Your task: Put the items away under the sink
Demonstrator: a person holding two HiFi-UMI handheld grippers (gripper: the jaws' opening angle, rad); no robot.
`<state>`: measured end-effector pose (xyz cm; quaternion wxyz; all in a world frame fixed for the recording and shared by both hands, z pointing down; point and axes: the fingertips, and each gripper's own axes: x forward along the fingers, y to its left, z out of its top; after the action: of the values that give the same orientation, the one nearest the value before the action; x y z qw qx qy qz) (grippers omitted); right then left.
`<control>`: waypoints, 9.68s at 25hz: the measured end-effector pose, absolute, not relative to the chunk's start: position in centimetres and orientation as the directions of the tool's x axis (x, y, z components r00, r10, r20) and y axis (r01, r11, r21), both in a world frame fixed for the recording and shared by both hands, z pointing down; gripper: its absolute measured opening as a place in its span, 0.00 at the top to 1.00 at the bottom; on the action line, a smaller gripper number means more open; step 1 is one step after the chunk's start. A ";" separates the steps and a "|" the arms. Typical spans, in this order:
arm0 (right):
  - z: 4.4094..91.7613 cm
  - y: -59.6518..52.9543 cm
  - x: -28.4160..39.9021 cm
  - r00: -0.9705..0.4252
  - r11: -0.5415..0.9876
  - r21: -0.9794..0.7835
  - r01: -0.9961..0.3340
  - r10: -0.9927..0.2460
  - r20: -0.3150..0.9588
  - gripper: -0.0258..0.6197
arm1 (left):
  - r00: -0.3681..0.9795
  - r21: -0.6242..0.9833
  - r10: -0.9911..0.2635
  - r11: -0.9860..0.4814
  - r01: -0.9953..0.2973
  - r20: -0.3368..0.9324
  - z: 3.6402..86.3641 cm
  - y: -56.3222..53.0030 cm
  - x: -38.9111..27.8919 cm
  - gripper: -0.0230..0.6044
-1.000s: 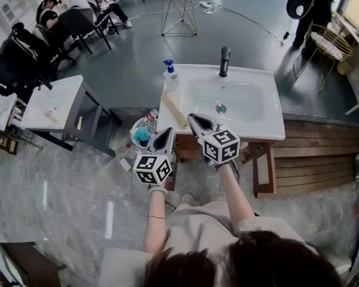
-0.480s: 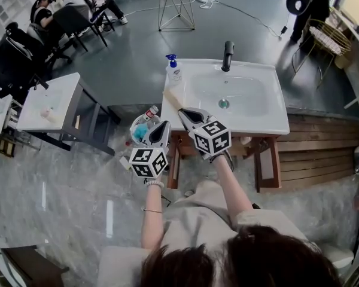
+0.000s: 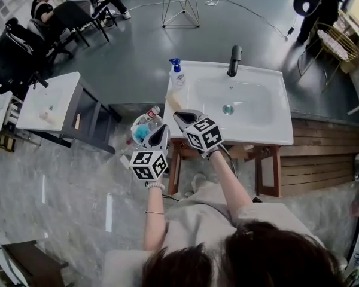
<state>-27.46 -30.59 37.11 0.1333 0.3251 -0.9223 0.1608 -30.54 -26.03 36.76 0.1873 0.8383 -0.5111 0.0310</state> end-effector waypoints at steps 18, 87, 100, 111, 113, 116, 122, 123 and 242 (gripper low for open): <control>43.1 -36.6 -27.7 -0.707 0.742 -0.200 -0.639 -0.464 0.534 0.78 | 0.431 0.337 -0.844 -0.323 -0.884 0.319 40.8 -30.5 -30.8 0.96; 39.8 -27.4 -23.2 -0.548 0.565 -0.158 -0.810 -0.631 0.549 0.89 | 0.415 0.298 -0.851 -0.325 -0.898 0.321 40.3 -18.6 -28.9 0.96; 37.5 -20.7 -21.5 -0.556 0.550 -0.177 -0.817 -0.667 0.495 0.89 | 0.443 0.249 -0.841 -0.378 -0.892 0.311 38.3 -12.4 -27.6 0.96; 37.1 -16.6 -19.7 -0.562 0.542 -0.195 -0.818 -0.679 0.471 0.89 | 0.480 0.247 -0.821 -0.418 -0.874 0.309 38.0 -9.1 -25.2 0.96; 37.3 -16.3 -19.3 -0.563 0.542 -0.197 -0.817 -0.677 0.475 0.89 | 0.483 0.249 -0.819 -0.420 -0.872 0.310 38.1 -8.9 -24.8 0.96; 37.5 -15.9 -18.7 -0.565 0.544 -0.198 -0.816 -0.676 0.473 0.89 | 0.483 0.248 -0.818 -0.420 -0.873 0.313 38.3 -8.4 -24.2 0.96; 38.9 -14.3 -17.9 -0.591 0.558 -0.228 -0.798 -0.647 0.482 0.89 | 0.464 0.242 -0.823 -0.401 -0.884 0.330 38.6 -7.6 -23.6 0.96; 39.0 -14.2 -17.5 -0.595 0.558 -0.237 -0.795 -0.643 0.483 0.89 | 0.462 0.242 -0.823 -0.399 -0.885 0.332 38.5 -7.6 -23.3 0.96; 78.9 -32.8 -11.0 -0.353 0.317 -0.167 -0.934 -0.742 0.569 0.87 | 0.487 0.273 -0.754 -0.404 -0.873 0.441 75.2 -23.0 -17.7 0.96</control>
<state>-11.02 -32.84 78.87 0.1990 0.5326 -0.7867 0.2406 -17.72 -22.98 75.25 0.2389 0.8286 -0.4907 0.1248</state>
